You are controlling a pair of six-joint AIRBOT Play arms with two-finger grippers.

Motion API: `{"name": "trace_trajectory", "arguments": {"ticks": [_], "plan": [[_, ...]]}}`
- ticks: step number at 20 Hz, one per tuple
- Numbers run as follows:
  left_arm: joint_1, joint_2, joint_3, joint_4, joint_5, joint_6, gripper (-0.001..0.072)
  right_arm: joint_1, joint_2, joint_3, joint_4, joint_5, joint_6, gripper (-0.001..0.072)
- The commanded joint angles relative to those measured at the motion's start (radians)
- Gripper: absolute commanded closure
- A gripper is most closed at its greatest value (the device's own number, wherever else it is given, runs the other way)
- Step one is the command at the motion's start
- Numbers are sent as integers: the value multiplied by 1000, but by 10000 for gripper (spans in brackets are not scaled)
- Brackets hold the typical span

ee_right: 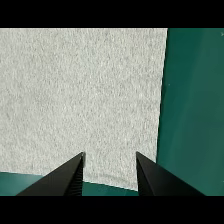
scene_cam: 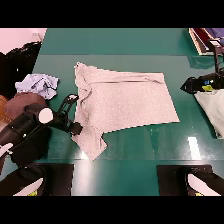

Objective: Fold the shirts.

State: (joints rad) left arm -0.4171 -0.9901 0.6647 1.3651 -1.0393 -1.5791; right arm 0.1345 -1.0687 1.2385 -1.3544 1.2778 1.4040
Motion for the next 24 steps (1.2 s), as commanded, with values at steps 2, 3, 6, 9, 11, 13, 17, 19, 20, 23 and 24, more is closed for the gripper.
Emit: {"name": "trace_trajectory", "arguments": {"ticks": [2,3,6,9,11,13,17,19,20,23,24], "plan": [[-22,-17,-47,61,71,-19,350,1,23,-18,2,-2,2,352],[-22,-25,-47,66,82,-20,350,1,23,-18,2,-3,3,352],[-22,-44,-47,69,128,-21,350,1,23,-18,2,1,3,352],[-22,-72,-47,69,132,-22,352,1,23,-18,2,8,3,352],[-22,-78,-47,69,134,-42,354,1,23,-18,2,7,3,352],[-21,-77,-45,66,134,-44,677,1,23,-18,2,7,3,352],[-21,-66,21,54,63,-44,684,1,23,-17,2,9,3,352],[-21,-39,80,57,26,-36,685,1,23,-17,2,16,3,352],[-21,-21,101,63,18,-36,685,1,23,-18,1,26,3,352],[17,29,121,63,-11,-36,685,0,23,-18,-1,79,2,352],[58,29,120,46,-49,-31,685,0,23,-18,-3,87,2,352]]}}
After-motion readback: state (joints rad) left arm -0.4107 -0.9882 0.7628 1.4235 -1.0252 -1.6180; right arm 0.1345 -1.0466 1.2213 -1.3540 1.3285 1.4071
